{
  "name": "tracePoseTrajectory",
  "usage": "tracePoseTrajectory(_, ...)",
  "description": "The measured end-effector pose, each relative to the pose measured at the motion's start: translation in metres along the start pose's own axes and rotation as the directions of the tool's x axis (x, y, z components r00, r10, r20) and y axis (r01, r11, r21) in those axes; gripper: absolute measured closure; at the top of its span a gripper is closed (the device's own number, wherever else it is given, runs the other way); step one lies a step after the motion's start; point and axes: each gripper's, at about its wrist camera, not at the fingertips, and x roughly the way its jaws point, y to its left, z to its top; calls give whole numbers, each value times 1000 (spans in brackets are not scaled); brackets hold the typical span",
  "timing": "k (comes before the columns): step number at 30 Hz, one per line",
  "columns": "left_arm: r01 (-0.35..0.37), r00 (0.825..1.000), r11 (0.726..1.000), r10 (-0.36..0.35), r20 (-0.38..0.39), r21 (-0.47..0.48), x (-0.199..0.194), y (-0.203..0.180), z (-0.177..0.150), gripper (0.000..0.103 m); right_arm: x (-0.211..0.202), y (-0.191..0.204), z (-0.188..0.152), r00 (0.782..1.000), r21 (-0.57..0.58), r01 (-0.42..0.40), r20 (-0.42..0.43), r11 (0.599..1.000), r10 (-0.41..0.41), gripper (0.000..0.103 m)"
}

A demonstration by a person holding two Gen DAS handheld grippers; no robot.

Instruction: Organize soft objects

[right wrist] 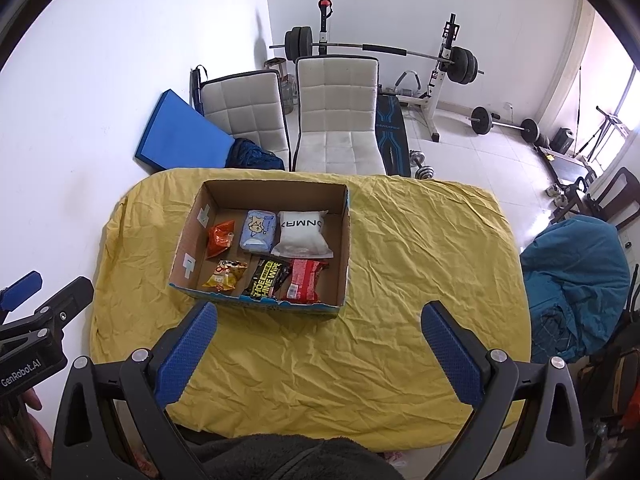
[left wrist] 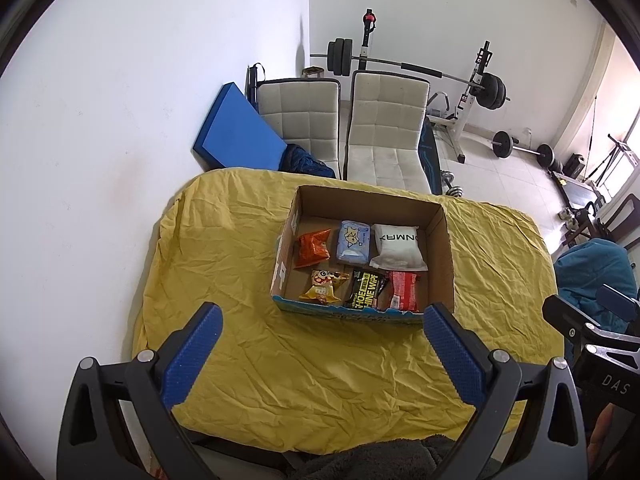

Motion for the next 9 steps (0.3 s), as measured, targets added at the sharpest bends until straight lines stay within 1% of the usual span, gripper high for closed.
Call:
tracePoseTrajectory(6, 18, 1000, 1000, -18, 6, 1, 0, -1, 1, 0, 1, -1, 2, 1000, 1, -2, -6, 1000, 2, 0)
tracePoseTrajectory(9, 13, 1000, 1000, -13, 7, 3, 0, 0, 3, 0, 0, -1, 2, 1000, 1, -2, -5, 1000, 2, 0)
